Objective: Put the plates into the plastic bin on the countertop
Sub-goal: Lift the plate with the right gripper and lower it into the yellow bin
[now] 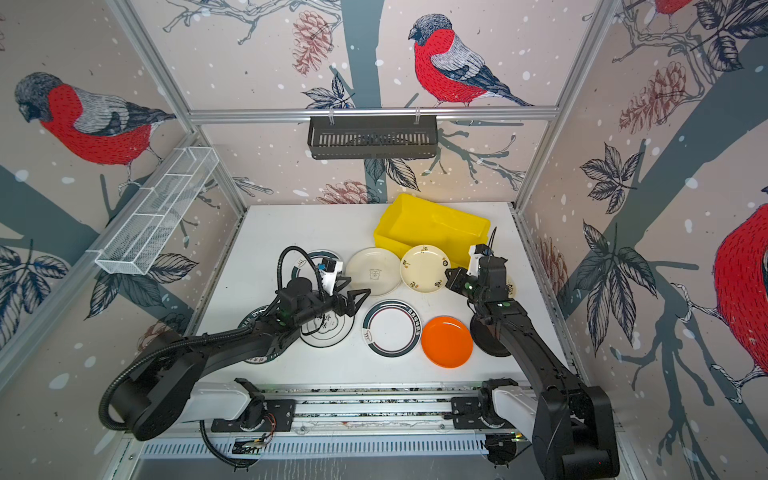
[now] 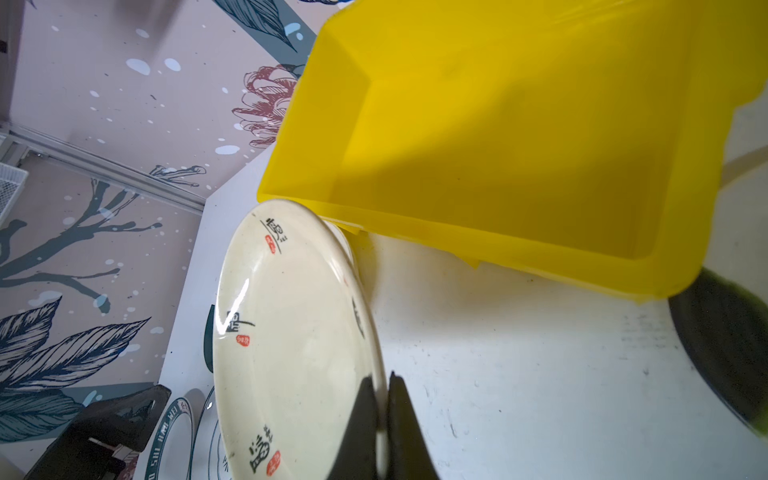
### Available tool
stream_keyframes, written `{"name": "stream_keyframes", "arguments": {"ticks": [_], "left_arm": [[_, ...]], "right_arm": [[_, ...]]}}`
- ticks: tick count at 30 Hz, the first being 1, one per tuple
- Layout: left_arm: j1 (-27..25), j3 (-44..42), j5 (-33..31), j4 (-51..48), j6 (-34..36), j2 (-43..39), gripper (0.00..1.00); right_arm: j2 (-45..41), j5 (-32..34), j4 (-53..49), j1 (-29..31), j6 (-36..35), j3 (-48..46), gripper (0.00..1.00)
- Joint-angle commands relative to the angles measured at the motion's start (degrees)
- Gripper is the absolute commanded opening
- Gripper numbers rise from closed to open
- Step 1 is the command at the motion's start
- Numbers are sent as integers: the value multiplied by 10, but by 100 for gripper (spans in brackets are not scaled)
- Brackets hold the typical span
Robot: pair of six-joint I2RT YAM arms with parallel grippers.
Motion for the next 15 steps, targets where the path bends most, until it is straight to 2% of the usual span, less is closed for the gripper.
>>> {"name": "stream_keyframes", "arguments": {"ticks": [1, 6, 15], "left_arm": [[0, -3, 10, 40, -6, -5, 98], [0, -5, 7, 33, -4, -8, 98], [0, -15, -13, 28, 1, -23, 98]], "right_arm": [[16, 13, 4, -1, -28, 43, 0], [63, 63, -7, -2, -26, 116, 0], [172, 223, -29, -3, -16, 208, 0]]}}
